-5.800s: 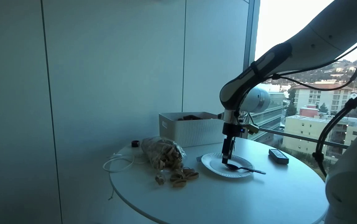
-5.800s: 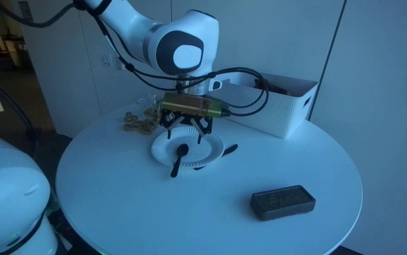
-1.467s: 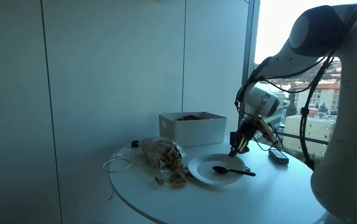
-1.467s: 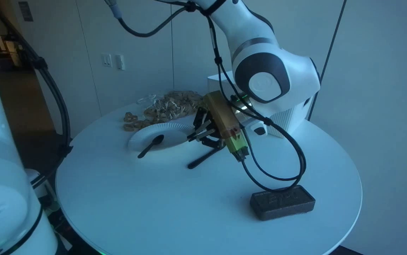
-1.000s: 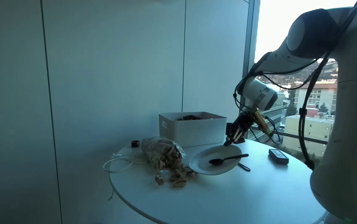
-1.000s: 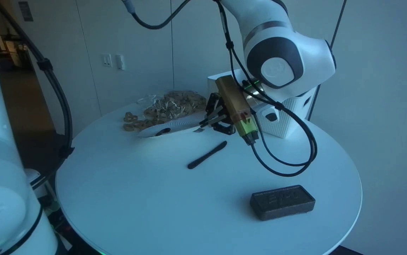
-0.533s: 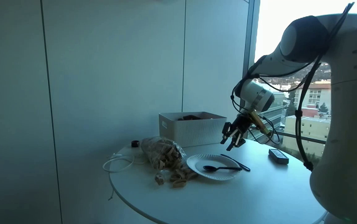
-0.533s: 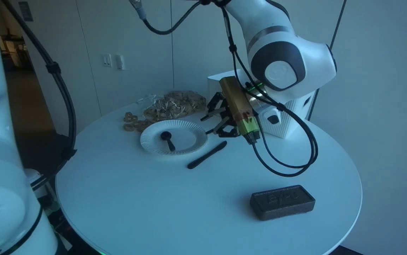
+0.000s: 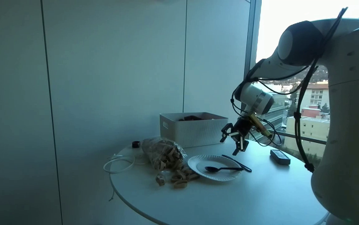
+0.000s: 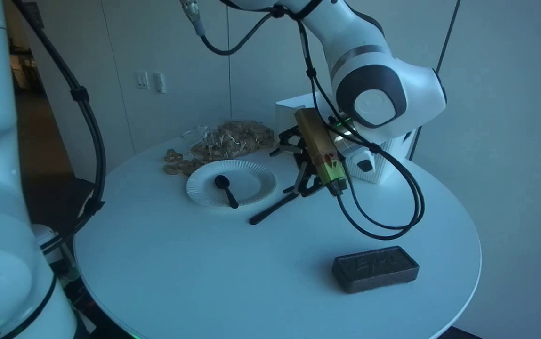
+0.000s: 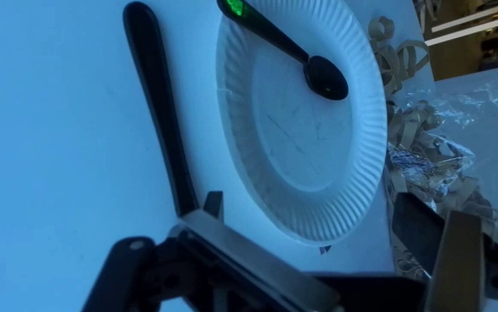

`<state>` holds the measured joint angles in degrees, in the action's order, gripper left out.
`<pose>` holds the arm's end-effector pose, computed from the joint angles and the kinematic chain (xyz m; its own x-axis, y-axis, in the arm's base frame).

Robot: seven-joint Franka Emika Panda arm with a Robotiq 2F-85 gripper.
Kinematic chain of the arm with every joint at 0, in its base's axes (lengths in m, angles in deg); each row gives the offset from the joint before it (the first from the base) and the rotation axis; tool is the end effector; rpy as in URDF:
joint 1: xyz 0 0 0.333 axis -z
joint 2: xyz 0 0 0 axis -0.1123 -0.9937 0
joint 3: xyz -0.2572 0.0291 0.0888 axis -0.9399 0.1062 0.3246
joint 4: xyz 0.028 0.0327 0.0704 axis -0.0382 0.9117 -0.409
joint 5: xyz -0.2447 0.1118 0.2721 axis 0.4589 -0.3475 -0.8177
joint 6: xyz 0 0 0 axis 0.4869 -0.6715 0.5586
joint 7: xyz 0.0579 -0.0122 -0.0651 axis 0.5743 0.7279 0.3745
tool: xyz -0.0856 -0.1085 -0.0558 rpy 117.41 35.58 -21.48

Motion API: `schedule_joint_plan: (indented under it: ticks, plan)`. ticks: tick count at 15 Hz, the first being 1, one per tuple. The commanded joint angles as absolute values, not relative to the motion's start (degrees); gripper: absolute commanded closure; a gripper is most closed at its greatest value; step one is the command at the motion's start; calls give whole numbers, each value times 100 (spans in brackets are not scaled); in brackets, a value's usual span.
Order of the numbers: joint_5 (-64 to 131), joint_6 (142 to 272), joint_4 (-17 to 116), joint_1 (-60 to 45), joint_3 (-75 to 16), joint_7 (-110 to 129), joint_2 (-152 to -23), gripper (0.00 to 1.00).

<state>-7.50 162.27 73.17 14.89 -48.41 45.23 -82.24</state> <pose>0.4085 -0.2677 0.2797 0.9028 -0.3231 -0.2839 -0.4269 -0.5916 -0.6839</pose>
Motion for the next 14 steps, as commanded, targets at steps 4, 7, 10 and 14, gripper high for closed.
schedule_joint_plan:
  ticks: [4, 7, 10, 14]
  plan:
    - [-543, 16089, 7326, 1714, -4696, 4475, -8345, 1]
    - [-522, 15957, 7434, 1735, -4648, 4526, -8392, 0]
    - [-487, 15771, 7606, 1708, -4567, 4626, -8382, 0]
    - [-410, 15624, 7690, 1684, -4495, 4620, -8389, 0]
